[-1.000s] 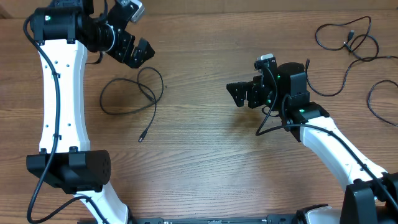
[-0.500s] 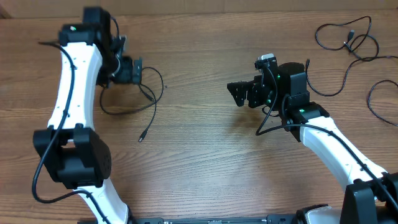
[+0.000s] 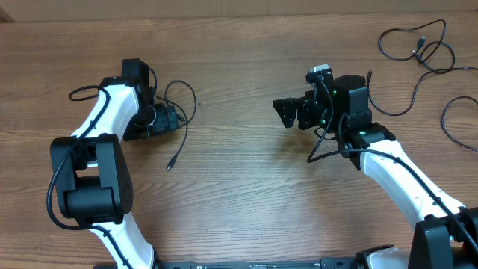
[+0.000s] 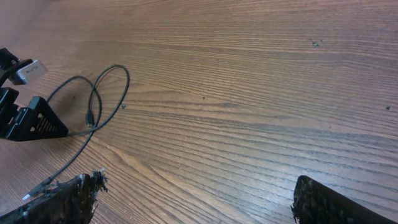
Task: Untangle cables
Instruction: 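Lower the left gripper onto the upper-left black cable and grasp it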
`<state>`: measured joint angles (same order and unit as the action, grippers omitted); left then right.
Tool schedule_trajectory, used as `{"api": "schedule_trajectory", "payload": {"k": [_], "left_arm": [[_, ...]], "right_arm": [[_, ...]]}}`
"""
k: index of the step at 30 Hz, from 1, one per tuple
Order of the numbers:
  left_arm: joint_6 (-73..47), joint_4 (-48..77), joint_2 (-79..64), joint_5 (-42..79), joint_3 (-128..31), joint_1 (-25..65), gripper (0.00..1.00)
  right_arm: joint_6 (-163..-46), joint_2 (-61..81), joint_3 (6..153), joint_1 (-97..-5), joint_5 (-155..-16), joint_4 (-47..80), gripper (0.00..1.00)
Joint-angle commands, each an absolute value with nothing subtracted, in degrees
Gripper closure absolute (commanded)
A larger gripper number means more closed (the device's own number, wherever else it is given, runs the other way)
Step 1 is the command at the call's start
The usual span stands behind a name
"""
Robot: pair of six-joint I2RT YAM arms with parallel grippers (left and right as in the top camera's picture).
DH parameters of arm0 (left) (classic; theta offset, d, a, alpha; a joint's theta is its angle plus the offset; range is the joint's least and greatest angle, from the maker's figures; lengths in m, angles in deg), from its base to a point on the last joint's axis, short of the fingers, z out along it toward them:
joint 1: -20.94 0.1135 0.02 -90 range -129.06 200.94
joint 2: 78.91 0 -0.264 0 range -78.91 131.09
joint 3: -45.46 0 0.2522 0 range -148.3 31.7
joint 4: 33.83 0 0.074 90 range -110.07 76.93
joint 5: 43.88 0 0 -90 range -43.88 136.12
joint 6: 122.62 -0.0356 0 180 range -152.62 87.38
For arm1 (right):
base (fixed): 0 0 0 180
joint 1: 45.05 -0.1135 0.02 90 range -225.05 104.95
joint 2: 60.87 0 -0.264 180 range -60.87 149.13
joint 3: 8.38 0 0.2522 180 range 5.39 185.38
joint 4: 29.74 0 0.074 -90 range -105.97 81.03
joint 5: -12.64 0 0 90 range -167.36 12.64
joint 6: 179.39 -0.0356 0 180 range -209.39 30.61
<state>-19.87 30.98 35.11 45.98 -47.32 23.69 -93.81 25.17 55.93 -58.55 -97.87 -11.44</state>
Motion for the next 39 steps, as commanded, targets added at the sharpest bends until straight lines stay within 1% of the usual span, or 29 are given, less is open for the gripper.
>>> {"api": "schedule_trajectory", "payload": {"k": [1,9,10,12,19,30,39], "left_arm": [[-18.45,29.27,35.13,46.64,-46.78,24.04,0.00],[-18.03,28.62,35.13,48.14,-46.78,23.97,0.00],[-16.96,28.84,35.13,48.78,-46.78,23.97,0.00],[-8.46,29.54,35.13,54.42,-46.78,23.97,0.00],[0.66,30.98,35.09,60.43,-46.78,24.04,0.00],[3.61,32.20,35.09,61.56,-44.94,26.51,0.00],[3.61,25.05,35.09,60.86,-37.77,26.51,0.00]], "right_arm": [[-93.81,25.19,56.04,-58.59,-97.39,-11.92,0.00],[-93.83,25.19,56.04,-58.59,-97.39,-12.38,0.00],[-93.83,25.21,56.04,-58.59,-97.39,-12.38,0.00],[-93.83,25.21,56.04,-58.59,-97.39,-12.36,0.00],[-93.81,26.24,56.02,-58.59,-97.39,-12.55,0.00],[-93.83,26.91,56.04,-58.59,-97.42,-12.97,0.00],[-93.83,26.91,56.02,-58.59,-97.44,-12.99,0.00]]}}
